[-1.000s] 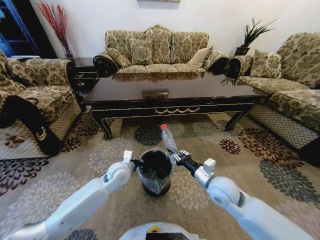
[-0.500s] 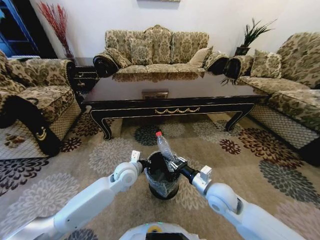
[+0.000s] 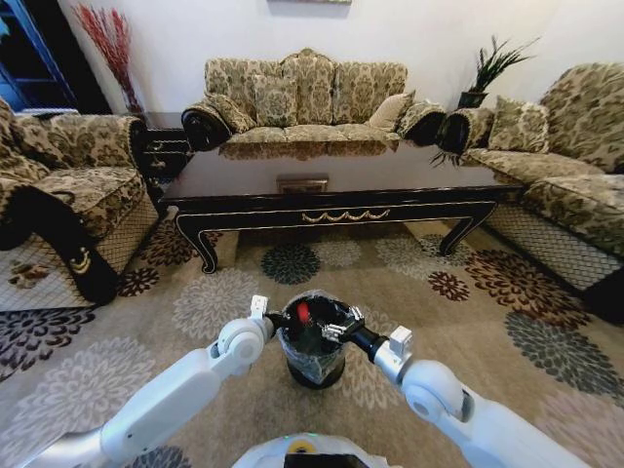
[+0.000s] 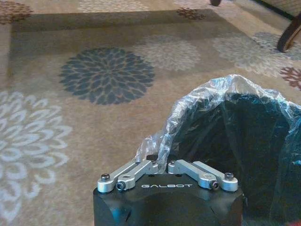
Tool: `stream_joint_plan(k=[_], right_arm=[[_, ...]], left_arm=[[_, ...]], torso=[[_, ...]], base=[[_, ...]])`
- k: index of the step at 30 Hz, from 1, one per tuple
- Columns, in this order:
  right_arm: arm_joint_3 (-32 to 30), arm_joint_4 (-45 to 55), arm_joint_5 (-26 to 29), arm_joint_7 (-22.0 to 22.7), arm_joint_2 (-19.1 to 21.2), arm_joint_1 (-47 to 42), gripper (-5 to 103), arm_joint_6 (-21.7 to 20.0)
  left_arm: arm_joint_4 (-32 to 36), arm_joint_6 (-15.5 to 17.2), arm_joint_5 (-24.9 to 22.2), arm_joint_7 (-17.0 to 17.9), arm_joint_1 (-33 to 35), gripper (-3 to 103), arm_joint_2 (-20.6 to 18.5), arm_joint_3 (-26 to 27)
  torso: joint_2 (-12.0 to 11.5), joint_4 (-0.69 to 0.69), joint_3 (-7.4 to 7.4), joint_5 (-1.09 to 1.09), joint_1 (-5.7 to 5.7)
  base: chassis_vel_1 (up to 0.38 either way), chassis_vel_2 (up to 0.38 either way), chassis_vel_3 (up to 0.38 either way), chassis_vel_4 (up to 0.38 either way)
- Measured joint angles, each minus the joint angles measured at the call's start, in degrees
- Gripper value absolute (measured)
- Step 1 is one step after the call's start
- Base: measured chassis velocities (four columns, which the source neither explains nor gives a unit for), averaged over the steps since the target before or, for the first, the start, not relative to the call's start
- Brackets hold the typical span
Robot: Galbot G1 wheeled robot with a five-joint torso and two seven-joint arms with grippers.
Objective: Move to the front of the table and pick up the trash from the floor, then place it into the trash bin.
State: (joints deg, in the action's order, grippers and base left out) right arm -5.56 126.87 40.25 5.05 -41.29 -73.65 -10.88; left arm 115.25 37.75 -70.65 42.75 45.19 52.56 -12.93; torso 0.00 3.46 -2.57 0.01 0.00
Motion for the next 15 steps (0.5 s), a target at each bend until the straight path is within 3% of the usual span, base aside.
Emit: stream_joint_plan(k=[3,15], right_arm=[[-0.8,0.2,0.3,0.0,-0.1,0.1,100,0.0],[-5.8,-0.7,1.0,0.3,-0.8,-2.2,100,0.9]], left_arm=[[0.4,-0.2,0.2,-0.1,1.7,4,-1.1,2.7],[2.7,-0.5,-2.2,0.5,9.6,4,-7.0,15.9]], torso=[[0.0,0.00,0.00,0.00,0.00],[0.0,-0.01,0.00,-0.01,0.00]], base=[[0.000,0.000,0.000,0.000],[0.000,0.000,0.000,0.000]])
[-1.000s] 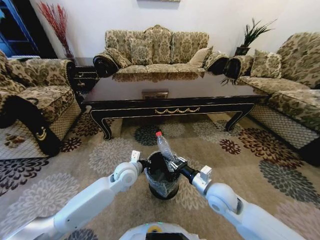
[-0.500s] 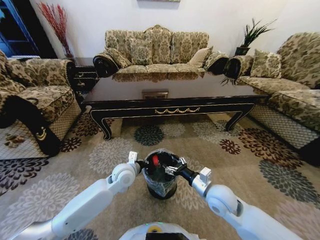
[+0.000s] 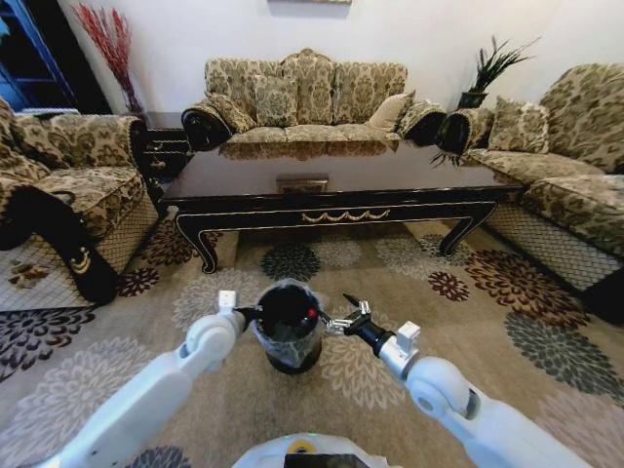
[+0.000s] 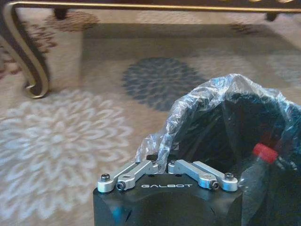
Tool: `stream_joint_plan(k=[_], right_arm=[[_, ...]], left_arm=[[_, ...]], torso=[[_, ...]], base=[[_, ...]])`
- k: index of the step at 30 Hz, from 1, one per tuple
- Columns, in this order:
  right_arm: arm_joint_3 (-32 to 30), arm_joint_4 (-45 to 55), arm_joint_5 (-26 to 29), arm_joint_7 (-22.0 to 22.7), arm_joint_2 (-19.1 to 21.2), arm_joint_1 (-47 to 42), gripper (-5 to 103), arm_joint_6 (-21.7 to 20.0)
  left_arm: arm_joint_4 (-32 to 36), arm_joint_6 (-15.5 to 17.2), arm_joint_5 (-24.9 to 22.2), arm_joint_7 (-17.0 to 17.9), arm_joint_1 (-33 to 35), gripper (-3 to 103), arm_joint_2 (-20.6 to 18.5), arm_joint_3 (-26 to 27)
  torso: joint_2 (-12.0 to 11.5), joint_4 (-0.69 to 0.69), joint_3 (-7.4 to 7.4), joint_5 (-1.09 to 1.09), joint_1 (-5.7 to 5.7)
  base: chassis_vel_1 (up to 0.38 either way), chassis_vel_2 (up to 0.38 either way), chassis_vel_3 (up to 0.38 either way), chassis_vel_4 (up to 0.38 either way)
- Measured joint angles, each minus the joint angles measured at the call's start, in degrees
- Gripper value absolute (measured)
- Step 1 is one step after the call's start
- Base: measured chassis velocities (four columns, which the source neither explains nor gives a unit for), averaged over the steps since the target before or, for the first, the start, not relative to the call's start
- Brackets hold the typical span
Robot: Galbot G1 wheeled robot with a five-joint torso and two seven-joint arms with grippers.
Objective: Move to the front of the table and pick up the trash from the floor, then place it into the trash bin.
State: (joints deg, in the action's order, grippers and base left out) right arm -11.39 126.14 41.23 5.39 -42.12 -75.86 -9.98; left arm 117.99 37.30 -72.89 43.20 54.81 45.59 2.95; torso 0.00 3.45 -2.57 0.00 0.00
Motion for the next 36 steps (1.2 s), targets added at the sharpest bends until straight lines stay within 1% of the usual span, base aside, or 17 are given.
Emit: stream_joint_plan(k=[2,3,5,7,8,10,13,19,20,23,25,27,28,31,32,35,36], right_arm=[[-0.8,-0.2,-0.2,0.0,-0.3,-0.7,100,0.2],[-0.8,-0.2,-0.2,0.0,-0.3,-0.7,100,0.2],[-1.8,-0.4,-0.5,-0.1,-0.4,-1.6,100,0.5],[-3.0,-0.9,-1.1,-0.4,-0.6,-2.9,100,1.0],[-3.0,-0.9,-1.1,-0.4,-0.6,-2.9,100,1.0],[-3.9,-1.3,-1.6,-0.6,-0.8,-3.9,100,1.3],[-4.7,-1.7,-2.3,-0.9,-1.3,-5.0,100,1.7],[-5.4,-2.2,-2.7,-1.0,-1.4,-5.8,100,2.0],[-5.4,-2.2,-2.7,-1.1,-1.4,-5.9,100,2.0],[-5.6,-2.2,-2.7,-1.1,-1.6,-6.0,100,2.0],[-5.7,-2.2,-2.8,-1.1,-1.6,-6.2,100,2.0],[-6.1,-2.0,-2.9,-1.1,-1.7,-6.5,100,2.0],[-6.1,-2.0,-2.9,-1.1,-1.7,-6.5,100,2.0],[-6.9,-1.8,-3.1,-1.3,-1.8,-7.2,100,2.1],[-6.9,-1.8,-3.1,-1.3,-1.8,-7.2,100,2.1],[-7.7,-1.3,-3.1,-1.3,-2.2,-7.7,100,2.1],[-8.1,-1.1,-3.1,-1.3,-2.5,-8.0,100,2.1]], left_arm=[[-0.2,-0.3,0.7,-0.6,2.5,4,-0.5,2.3],[-0.2,-0.3,0.7,-0.6,2.5,4,-0.5,2.3],[-0.6,-0.9,2.5,-2.1,4.7,4,-0.7,4.2],[-2.0,-2.0,6.5,-4.9,8.3,4,-0.6,7.3],[-2.0,-2.0,6.5,-4.9,8.3,4,-0.6,7.3],[-3.5,-3.1,9.2,-7.1,11.0,4,-0.1,9.7],[-4.9,-3.9,10.6,-8.2,13.9,4,1.5,12.3],[-5.6,-4.5,12.1,-8.6,15.5,4,2.5,13.2],[-5.6,-4.5,12.1,-8.3,15.5,1,2.5,13.2],[-5.0,-4.7,11.7,-7.3,15.3,15,2.6,13.2],[-4.9,-4.7,11.8,-7.3,15.4,15,2.7,13.2],[-4.4,-4.6,12.0,-7.1,15.9,25,2.9,13.6],[-4.4,-4.6,12.0,-7.1,15.9,25,2.9,13.6],[-2.6,-4.6,12.4,-6.5,17.2,41,2.9,14.3],[-2.6,-4.6,12.4,-6.5,17.2,41,2.9,14.3],[0.5,-4.6,12.3,-5.5,18.4,57,2.9,15.7],[1.8,-4.9,13.2,-6.0,19.2,57,3.0,16.7]], torso=[[0.0,-0.01,0.00,0.01,0.00],[0.0,-0.01,0.00,0.01,0.00],[0.0,0.01,0.00,0.02,0.00],[0.0,0.01,0.00,0.01,0.00],[0.0,0.01,0.00,0.01,0.00],[0.0,-0.01,0.00,0.01,0.00],[0.0,0.00,0.00,0.02,0.00],[0.0,0.00,0.00,0.01,0.00],[0.0,0.00,0.00,0.01,0.00],[0.0,0.00,0.01,-0.03,0.00],[0.0,0.00,0.01,-0.02,0.00],[0.0,0.01,0.01,0.01,0.00],[0.0,0.01,0.01,0.01,0.00],[0.0,0.00,0.00,0.00,0.00],[0.0,0.00,0.00,0.00,0.00],[0.0,0.00,0.00,0.00,0.00],[0.0,0.01,0.00,0.00,0.00]], base=[[0.000,0.000,0.000,0.000],[0.000,0.000,0.000,0.000],[0.000,0.000,0.000,0.000],[0.000,0.000,0.000,0.000],[0.000,0.000,0.000,0.000],[0.000,0.000,0.000,0.000],[0.000,0.000,0.000,0.000],[0.000,0.000,0.000,0.000],[0.000,0.000,0.000,0.000],[0.000,0.000,0.000,0.000],[0.000,0.000,0.000,0.000],[0.000,0.000,0.000,0.000],[0.000,0.000,0.000,0.000],[0.000,0.000,0.000,0.000],[0.000,0.000,0.000,0.000],[0.000,0.000,0.000,0.000],[0.000,0.000,0.000,0.000]])
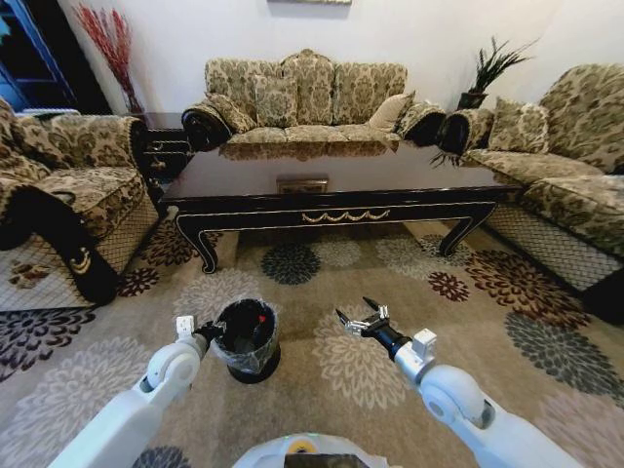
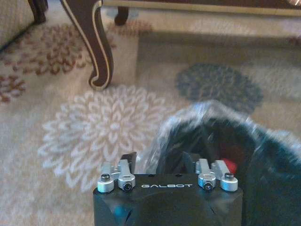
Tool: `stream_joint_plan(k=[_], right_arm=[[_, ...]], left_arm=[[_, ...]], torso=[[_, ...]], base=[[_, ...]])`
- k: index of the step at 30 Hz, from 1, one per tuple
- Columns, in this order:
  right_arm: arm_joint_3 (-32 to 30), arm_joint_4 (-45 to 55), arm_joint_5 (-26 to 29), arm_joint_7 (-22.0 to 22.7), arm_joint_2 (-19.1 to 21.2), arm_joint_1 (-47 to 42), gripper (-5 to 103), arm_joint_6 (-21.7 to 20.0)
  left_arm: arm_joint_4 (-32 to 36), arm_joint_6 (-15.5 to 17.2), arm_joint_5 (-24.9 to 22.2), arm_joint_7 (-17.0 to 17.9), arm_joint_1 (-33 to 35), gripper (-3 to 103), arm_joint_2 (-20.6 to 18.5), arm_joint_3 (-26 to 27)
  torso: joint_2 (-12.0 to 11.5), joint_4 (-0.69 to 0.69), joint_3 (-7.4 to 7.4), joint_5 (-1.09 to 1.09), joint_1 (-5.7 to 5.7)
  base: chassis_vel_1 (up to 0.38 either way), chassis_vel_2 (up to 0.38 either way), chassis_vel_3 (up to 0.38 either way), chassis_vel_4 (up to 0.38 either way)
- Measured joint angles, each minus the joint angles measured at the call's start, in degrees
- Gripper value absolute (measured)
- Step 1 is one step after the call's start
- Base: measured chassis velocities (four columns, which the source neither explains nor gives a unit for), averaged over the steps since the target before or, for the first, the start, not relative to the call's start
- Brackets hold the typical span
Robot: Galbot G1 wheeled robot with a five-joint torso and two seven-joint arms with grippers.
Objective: Move to the front of the table and pick up the trash from the floor, then place it into the trash bin.
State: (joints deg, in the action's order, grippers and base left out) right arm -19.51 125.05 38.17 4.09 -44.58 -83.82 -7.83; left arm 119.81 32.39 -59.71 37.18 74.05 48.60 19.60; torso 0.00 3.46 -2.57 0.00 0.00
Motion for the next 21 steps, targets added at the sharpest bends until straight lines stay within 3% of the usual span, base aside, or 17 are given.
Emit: stream_joint_plan(k=[2,5,7,11,13,15,17,18,21], right_arm=[[-0.3,0.1,0.2,0.0,-0.3,-0.2,100,0.3],[-1.8,0.2,1.0,1.0,-1.8,-0.9,100,1.9],[-2.5,0.2,0.9,1.3,-2.2,-1.1,100,2.3],[-7.0,-0.8,-2.8,1.6,-4.7,-3.9,100,4.3],[-7.9,-1.0,-3.8,1.6,-5.4,-4.7,100,4.9],[-10.1,-2.0,-7.1,1.5,-7.7,-6.4,100,7.2],[-11.8,-2.8,-9.6,1.4,-10.2,-7.7,100,9.3],[-11.8,-2.8,-9.6,1.4,-10.2,-7.7,100,9.3],[-14.0,-2.9,-12.2,0.4,-13.9,-10.5,100,12.0]], left_arm=[[0.7,-0.6,1.1,-1.2,0.7,63,0.1,0.8],[2.6,-4.9,5.5,-6.1,3.8,80,1.3,4.8],[3.3,-6.7,7.2,-7.8,5.2,80,1.6,6.3],[7.9,-13.9,16.7,-14.8,13.0,98,3.7,14.0],[8.6,-15.3,18.9,-16.1,14.7,98,4.8,15.4],[9.2,-19.6,26.8,-19.9,19.4,100,8.4,19.1],[9.1,-23.1,31.8,-22.6,23.5,100,11.7,21.7],[9.1,-23.1,31.8,-22.6,23.5,100,11.7,21.7],[8.8,-27.3,34.2,-25.6,29.7,100,15.8,24.4]], torso=[[0.0,0.00,0.00,0.00,0.00],[0.0,0.00,0.00,0.00,0.00],[0.0,0.00,0.00,0.01,0.00],[0.0,-0.01,0.00,0.00,0.00],[0.0,0.00,0.00,0.01,0.00],[0.0,0.00,0.01,-0.01,0.00],[0.0,-0.02,0.01,0.01,0.00],[0.0,-0.02,0.01,0.01,0.00],[0.0,-0.02,0.01,0.02,-0.01]], base=[[0.000,0.000,0.000,0.000],[0.000,0.000,0.000,0.000],[0.000,0.000,0.000,0.000],[0.000,0.000,0.000,0.000],[0.000,0.000,0.000,0.000],[0.000,0.000,0.000,0.000],[0.000,0.000,0.000,0.000],[0.000,0.000,0.000,0.000],[0.000,0.000,0.000,0.000]])
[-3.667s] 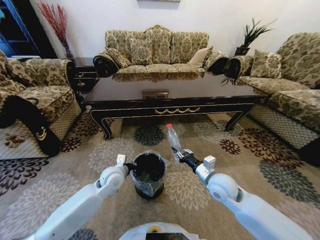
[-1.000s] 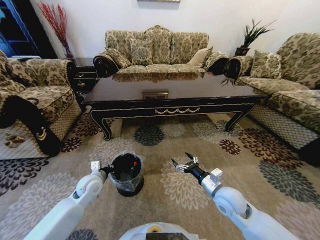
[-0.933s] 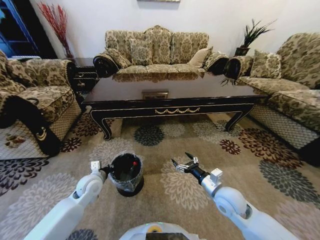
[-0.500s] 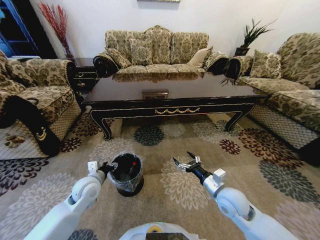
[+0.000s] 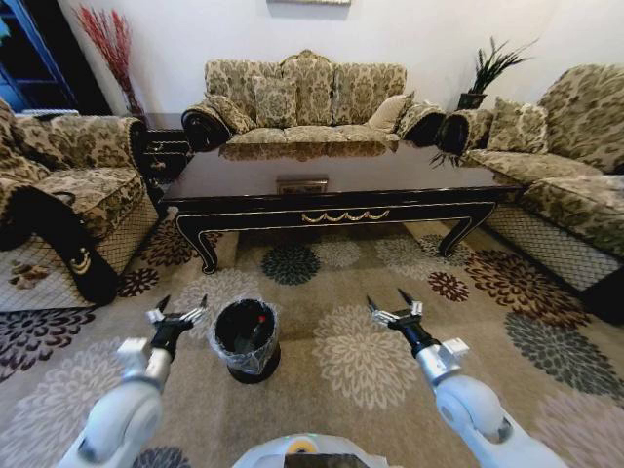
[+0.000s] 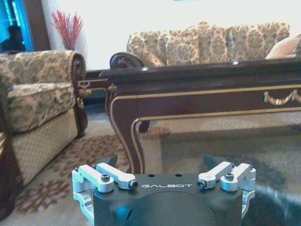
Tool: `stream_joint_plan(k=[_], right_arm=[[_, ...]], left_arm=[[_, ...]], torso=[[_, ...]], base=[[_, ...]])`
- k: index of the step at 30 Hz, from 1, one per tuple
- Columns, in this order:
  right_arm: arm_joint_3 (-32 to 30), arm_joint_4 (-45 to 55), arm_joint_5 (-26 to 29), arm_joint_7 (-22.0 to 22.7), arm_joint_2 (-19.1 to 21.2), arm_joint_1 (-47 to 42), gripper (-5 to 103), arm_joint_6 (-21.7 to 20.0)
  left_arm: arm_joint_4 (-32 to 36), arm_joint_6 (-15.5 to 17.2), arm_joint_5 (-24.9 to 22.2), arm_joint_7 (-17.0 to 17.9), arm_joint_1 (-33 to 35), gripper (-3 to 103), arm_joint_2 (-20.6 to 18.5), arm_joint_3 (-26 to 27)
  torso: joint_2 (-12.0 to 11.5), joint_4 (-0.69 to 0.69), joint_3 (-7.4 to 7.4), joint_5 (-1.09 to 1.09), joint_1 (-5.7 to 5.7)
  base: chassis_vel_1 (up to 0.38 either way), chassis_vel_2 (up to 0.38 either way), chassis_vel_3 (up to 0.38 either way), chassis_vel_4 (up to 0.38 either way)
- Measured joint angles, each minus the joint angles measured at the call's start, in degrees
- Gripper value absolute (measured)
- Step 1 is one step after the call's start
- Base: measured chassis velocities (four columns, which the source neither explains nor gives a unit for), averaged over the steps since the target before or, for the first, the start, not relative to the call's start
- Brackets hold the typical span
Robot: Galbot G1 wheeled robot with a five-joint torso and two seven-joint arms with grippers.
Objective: Move to the front of the table and pick up the trash from the floor, then place it into the trash bin.
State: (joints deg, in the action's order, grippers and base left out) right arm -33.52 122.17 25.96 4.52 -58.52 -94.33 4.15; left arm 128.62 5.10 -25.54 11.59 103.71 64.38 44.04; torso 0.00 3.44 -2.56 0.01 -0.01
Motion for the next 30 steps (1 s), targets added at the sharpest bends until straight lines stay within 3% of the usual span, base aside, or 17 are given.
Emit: stream_joint_plan(k=[1,5,6,10,13,30], right_arm=[[0.0,0.0,0.0,0.0,0.0,0.0,100,0.0],[-2.4,0.7,-3.5,-1.1,-5.0,-3.8,100,2.9],[-2.4,0.7,-3.5,-1.1,-5.0,-3.8,100,2.9],[-3.4,1.0,-7.3,-2.0,-9.6,-5.9,100,5.4],[-3.2,1.1,-7.1,-2.5,-10.9,-6.4,100,5.7],[-2.8,1.2,-5.5,-2.9,-11.2,-6.7,100,5.2]], left_arm=[[0.0,0.0,0.0,0.0,0.0,100,0.0,0.0],[0.2,-6.2,1.2,-2.9,5.6,100,2.3,2.8],[0.2,-6.2,1.2,-2.9,5.6,100,2.3,2.8],[-0.2,-12.9,1.1,-5.1,10.5,100,4.0,4.9],[-0.5,-14.8,0.1,-5.6,12.4,100,4.7,5.7],[-0.7,-15.0,-1.6,-5.6,13.3,100,4.7,5.9]], torso=[[0.0,0.00,0.00,0.00,0.00],[0.0,0.02,0.00,-0.01,0.00],[0.0,0.02,0.00,-0.01,0.00],[0.0,0.02,0.00,-0.02,0.00],[0.0,0.00,0.00,-0.01,0.00],[0.0,0.01,-0.01,-0.01,0.01]], base=[[0.000,0.000,0.000,0.000],[0.000,0.000,0.000,0.000],[0.000,0.000,0.000,0.000],[0.000,0.000,0.000,0.000],[0.000,0.000,0.000,0.000],[0.000,0.000,0.000,0.000]])
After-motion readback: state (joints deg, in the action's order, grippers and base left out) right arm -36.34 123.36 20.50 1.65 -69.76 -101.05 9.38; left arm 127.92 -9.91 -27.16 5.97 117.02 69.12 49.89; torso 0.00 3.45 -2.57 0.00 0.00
